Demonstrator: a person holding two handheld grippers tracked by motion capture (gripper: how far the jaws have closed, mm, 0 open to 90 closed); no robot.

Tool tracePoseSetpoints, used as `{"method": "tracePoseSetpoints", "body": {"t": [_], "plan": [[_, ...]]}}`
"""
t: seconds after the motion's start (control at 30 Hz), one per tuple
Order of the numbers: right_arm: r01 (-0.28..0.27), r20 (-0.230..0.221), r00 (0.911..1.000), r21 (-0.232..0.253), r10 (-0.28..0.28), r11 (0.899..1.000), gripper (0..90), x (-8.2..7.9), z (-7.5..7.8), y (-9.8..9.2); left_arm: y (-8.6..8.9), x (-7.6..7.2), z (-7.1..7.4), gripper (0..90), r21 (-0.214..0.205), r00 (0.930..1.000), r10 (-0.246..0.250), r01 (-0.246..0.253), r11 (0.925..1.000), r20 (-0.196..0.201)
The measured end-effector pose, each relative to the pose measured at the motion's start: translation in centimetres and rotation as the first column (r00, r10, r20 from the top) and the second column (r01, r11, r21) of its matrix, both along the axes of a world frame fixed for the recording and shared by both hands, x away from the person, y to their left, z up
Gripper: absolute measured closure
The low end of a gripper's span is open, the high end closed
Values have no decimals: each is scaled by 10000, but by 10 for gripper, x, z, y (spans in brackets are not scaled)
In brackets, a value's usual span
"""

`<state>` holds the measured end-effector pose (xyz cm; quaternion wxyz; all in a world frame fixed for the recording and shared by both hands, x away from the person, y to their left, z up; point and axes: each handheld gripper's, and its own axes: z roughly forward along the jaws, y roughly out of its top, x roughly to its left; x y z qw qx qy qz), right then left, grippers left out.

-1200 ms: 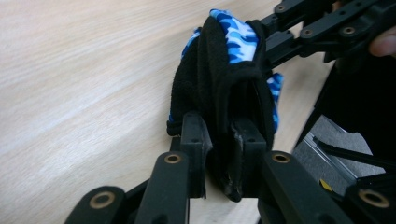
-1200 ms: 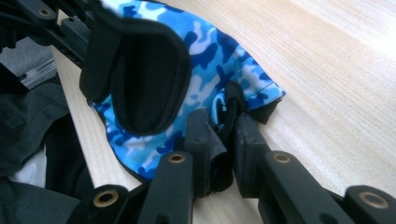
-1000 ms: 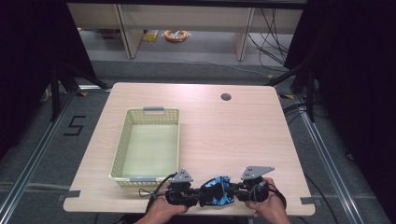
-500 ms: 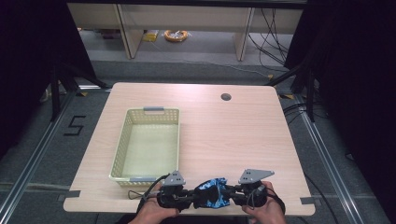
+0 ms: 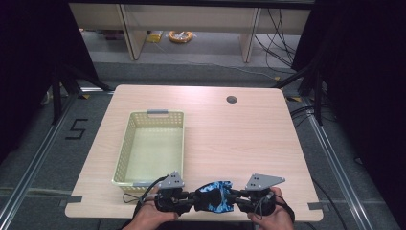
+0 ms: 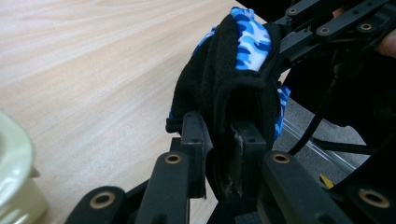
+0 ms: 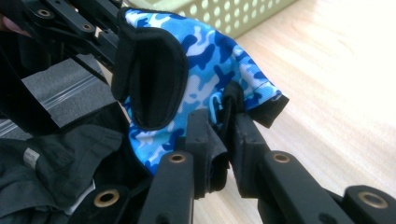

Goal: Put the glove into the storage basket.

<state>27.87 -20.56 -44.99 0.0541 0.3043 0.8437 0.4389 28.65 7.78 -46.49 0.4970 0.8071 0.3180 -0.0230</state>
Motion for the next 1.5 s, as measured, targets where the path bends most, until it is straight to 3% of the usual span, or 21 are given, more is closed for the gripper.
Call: {"method": "tracePoseSetpoints", "body": {"t": [0.03, 0.07, 0.1, 0.17, 0.23, 0.27, 0.3, 0.37, 0.53, 0.77, 0.8, 1.13, 1.23, 1.5], "plan": [[-150, 167, 9997, -46, 150, 9999, 797, 1, 2, 0, 0, 0, 2, 776, -50, 10000, -50, 51, 10000, 19], [-20, 13, 10000, -6, 20, 10000, 796, 0, 3, 0, 2, 2, 4, 775, 54, 9995, -306, 306, 9995, 27], [-34, 71, 10000, -44, 34, 10000, 796, 0, 4, 0, 2, 2, 6, 775, 25, 9997, -261, 260, 9997, 39], [-69, 11, 10000, 55, 69, 10000, 797, 0, 7, 2, 4, 5, 10, 773, 138, 9983, -407, 402, 9991, 408], [-202, 296, 9994, 4, 201, 9998, 797, 1, 11, 4, 5, 7, 14, 771, 39, 9980, -494, 493, 9988, 397], [-333, 561, 9979, -40, 334, 9994, 797, 2, 13, 5, 7, 6, 17, 770, 148, 9990, -355, 351, 9993, 270], [-268, 339, 9991, -7, 268, 9996, 796, 1, 17, 6, 8, 6, 19, 769, -62, 9996, -251, 252, 9997, 121], [-311, 640, 9975, 1, 310, 9995, 797, 1, 23, 9, 12, 8, 26, 764, 47, 9999, -129, 128, 9999, 109], [-318, 798, 9963, 41, 314, 9995, 796, 4, 34, 18, 22, 12, 40, 755, 311, 9976, -134, 113, 9995, 677], [-665, 895, 9937, -172, 678, 9976, 796, 13, 45, 37, 40, 17, 52, 758, 495, 9964, -18, -24, 9988, 853], [-768, 1056, 9914, -130, 778, 9970, 796, 15, 47, 40, 43, 18, 53, 758, 533, 9962, 15, -62, 9986, 870], [-1181, 785, 9897, -296, 1201, 9926, 796, 39, 58, 72, 73, 33, 59, 758, 597, 9951, 642, -688, 9958, 750], [-1349, 892, 9865, -357, 1376, 9902, 797, 48, 60, 84, 83, 37, 61, 758, 655, 9920, 841, -904, 9937, 943], [-1594, 807, 9833, -531, 1633, 9858, 797, 68, 64, 118, 113, 49, 62, 758, 627, 9862, 1428, -1483, 9870, 842]]}}
